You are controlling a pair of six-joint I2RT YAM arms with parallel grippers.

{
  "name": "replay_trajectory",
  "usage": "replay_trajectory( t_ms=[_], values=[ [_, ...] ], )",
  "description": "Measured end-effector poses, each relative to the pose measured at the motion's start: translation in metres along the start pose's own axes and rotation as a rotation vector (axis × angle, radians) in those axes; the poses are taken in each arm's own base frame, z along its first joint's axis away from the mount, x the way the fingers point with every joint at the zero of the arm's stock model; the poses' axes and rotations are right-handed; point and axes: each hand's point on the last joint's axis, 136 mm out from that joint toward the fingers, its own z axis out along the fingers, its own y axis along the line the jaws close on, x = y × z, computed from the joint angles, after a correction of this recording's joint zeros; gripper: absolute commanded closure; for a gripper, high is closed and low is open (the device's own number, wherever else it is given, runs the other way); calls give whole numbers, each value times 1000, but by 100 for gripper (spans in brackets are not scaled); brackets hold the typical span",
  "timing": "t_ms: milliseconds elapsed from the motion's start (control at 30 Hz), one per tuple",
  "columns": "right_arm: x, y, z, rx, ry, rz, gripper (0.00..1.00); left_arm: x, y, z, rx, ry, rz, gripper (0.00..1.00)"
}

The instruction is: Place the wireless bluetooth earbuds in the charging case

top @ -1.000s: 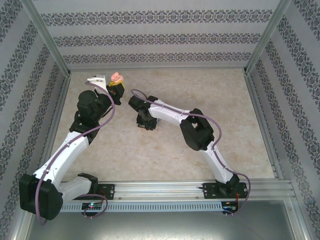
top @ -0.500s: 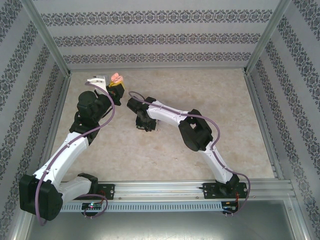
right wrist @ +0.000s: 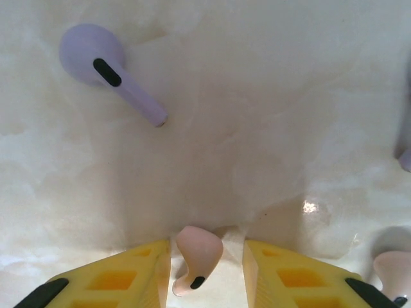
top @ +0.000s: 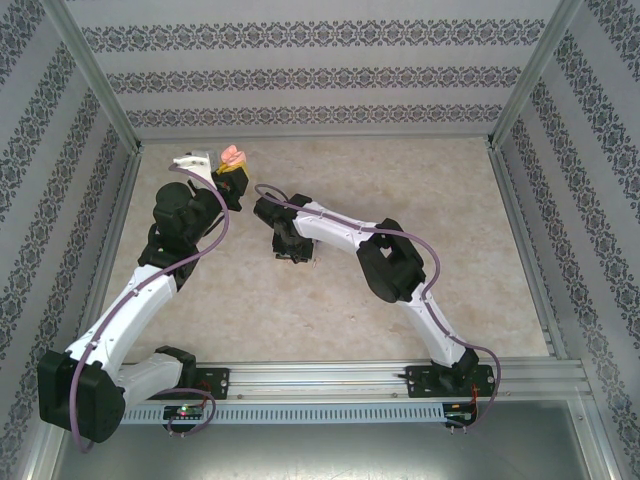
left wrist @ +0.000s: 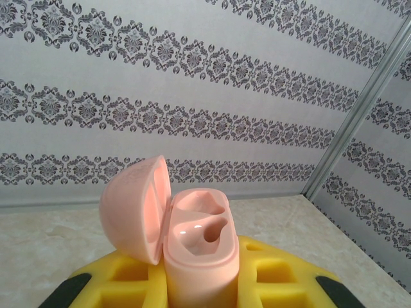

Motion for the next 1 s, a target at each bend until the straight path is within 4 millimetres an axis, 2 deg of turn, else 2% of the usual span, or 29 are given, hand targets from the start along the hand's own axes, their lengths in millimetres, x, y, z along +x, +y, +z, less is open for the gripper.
replay_trajectory(
  t_ms=[200, 1000],
  values=[
    [-6, 2, -2, -11, -9, 8, 70, 0, 0, 0, 0, 0, -3, 100],
    [-6, 4, 1, -12, -8, 5, 83, 0, 0, 0, 2, -2, -14, 100]
  ],
)
